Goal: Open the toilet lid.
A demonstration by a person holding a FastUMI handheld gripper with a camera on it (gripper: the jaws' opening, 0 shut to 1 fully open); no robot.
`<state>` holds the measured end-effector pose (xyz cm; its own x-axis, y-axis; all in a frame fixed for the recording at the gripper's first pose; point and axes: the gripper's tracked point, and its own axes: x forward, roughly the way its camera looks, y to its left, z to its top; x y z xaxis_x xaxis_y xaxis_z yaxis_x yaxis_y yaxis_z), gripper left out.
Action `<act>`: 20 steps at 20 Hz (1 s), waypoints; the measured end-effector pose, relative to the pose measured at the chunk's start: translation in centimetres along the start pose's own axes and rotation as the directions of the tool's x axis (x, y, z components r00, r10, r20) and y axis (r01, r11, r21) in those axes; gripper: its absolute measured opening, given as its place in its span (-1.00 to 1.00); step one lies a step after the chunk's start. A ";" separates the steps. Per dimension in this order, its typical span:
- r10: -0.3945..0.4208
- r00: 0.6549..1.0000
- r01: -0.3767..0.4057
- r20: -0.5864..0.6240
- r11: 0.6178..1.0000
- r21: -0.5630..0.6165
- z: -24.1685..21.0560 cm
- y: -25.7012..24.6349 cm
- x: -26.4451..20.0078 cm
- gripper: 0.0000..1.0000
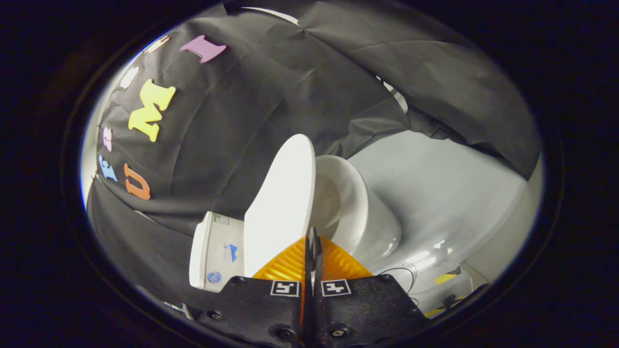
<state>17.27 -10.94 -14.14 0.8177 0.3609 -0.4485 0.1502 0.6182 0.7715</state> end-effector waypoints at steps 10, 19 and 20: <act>0.002 0.999 0.001 0.041 0.997 -0.073 -0.1 4.1 -1.3 -0.93; 0.037 0.997 -0.026 0.068 0.988 -0.152 -0.4 9.9 -3.4 -0.93; 0.041 0.997 -0.029 0.071 0.986 -0.162 -0.6 10.6 -3.6 -0.93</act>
<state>15.63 -5.29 -4.63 0.8604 0.3356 -0.3835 0.0344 0.7126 0.7007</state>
